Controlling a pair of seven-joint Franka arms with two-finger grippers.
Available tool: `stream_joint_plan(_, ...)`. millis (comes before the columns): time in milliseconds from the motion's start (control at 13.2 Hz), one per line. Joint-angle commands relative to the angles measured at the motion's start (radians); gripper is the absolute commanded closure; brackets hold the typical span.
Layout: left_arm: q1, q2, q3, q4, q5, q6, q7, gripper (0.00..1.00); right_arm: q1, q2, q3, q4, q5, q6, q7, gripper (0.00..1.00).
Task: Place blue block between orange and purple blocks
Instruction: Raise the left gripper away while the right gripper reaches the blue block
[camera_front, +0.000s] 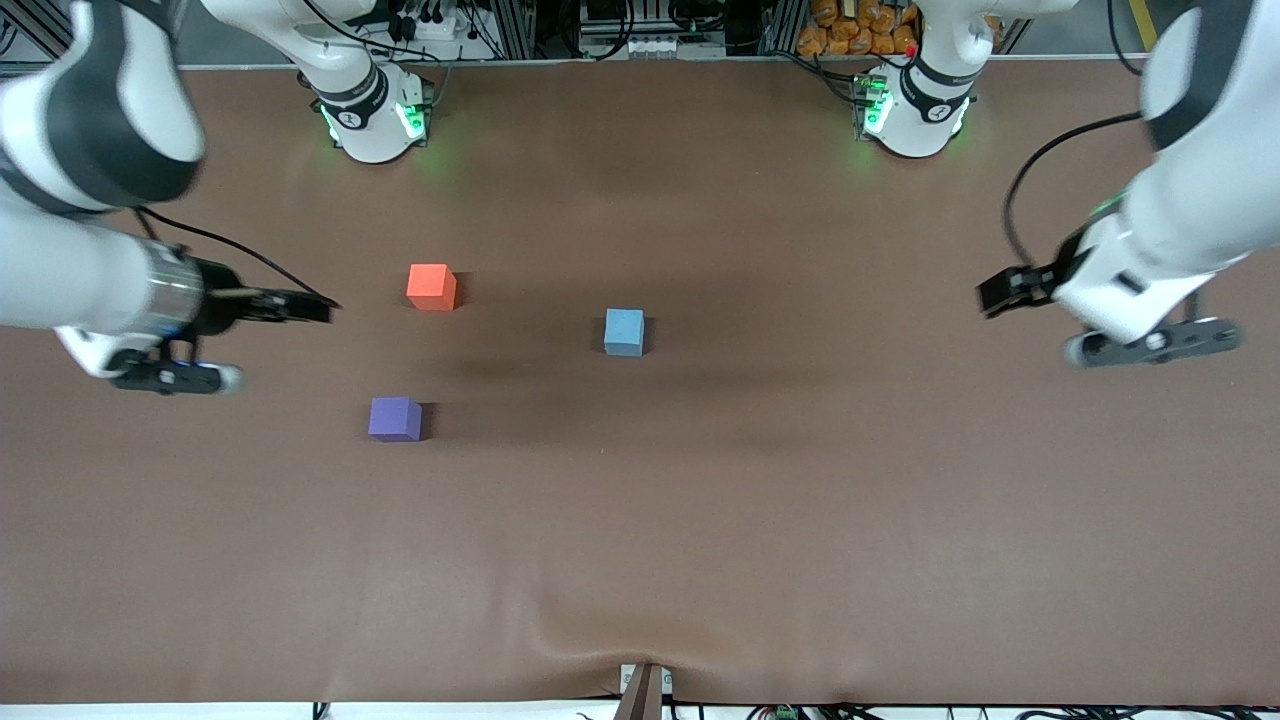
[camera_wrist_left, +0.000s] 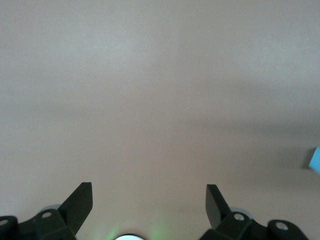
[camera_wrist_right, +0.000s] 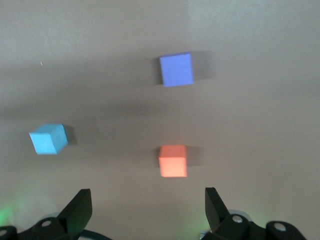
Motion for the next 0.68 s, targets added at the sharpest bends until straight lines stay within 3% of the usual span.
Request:
stream_joint_plan(0, 0.004, -0.113, 0.067, -0.107, -0.006, -0.022, 0.155, 0.0, 0.132, 0.001, -0.007, -0.083, 0.015, 0.154, 0.134, 0.0)
stream_joint_plan(303, 0.001, -0.224, 0.121, -0.211, 0.073, -0.039, 0.409, 0.0, 0.318, 0.067, -0.007, -0.227, 0.017, 0.433, 0.34, 0.0)
stream_joint_plan(607, 0.024, -0.252, 0.118, -0.206, 0.045, -0.036, 0.403, 0.0, 0.514, 0.217, -0.009, -0.237, 0.017, 0.683, 0.548, 0.0)
